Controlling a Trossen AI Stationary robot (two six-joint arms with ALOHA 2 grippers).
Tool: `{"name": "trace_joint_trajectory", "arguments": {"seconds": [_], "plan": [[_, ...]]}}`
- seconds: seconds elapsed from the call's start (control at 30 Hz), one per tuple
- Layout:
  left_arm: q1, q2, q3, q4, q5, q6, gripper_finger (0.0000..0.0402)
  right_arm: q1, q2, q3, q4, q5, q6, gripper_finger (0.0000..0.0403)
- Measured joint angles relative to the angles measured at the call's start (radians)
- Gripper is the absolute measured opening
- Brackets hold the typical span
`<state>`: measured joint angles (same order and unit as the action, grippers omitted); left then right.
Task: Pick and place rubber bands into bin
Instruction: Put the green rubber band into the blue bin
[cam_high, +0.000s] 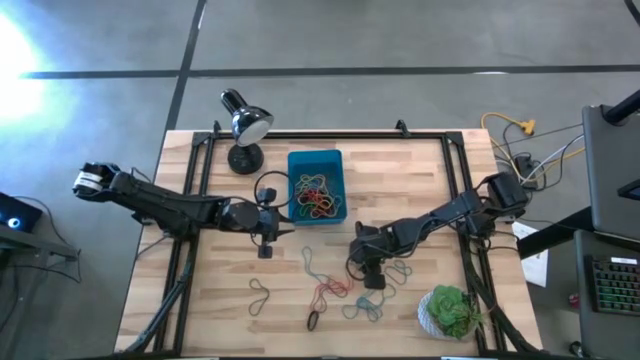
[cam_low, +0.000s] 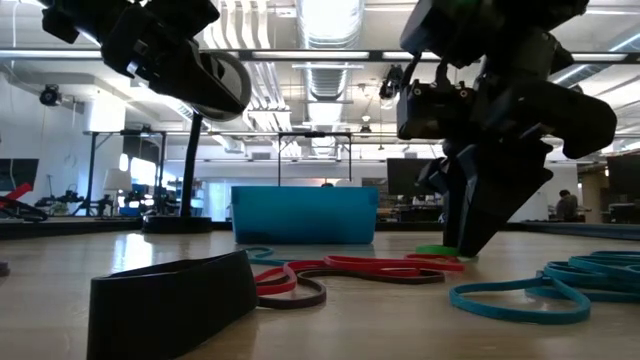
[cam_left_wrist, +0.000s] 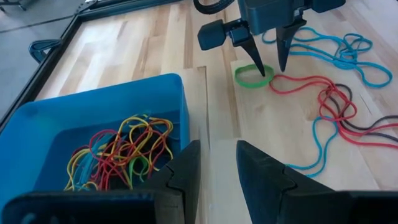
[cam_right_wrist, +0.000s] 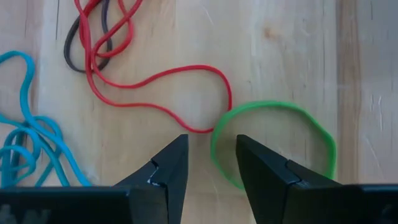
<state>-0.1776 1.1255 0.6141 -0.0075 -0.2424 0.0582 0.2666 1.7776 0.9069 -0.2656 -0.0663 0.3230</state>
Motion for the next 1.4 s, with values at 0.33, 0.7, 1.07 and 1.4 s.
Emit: {"name": "trace_joint_trajectory", "arguments": {"seconds": [0.33, 0.7, 1.07, 1.4], "plan": [[0.0, 0.0, -0.003, 0.0, 0.0, 0.0, 0.0088, 0.003, 0.026, 0.002, 0.002, 0.015, 0.015, 0.0111], [0.001, 0.0, -0.011, 0.0, 0.0, 0.001, 0.0088, 0.003, 0.028, 0.001, -0.008, 0.024, 0.009, 0.0013], [0.001, 0.0, -0.013, 0.001, 0.0, 0.001, 0.0088, 0.006, -0.051, 0.058, -0.109, 0.04, -0.035, 0.0008], [0.0, 0.0, -0.016, 0.013, -0.001, 0.001, 0.0088, 0.0, -0.138, 0.185, -0.204, 0.257, -0.205, 0.0008]]}}
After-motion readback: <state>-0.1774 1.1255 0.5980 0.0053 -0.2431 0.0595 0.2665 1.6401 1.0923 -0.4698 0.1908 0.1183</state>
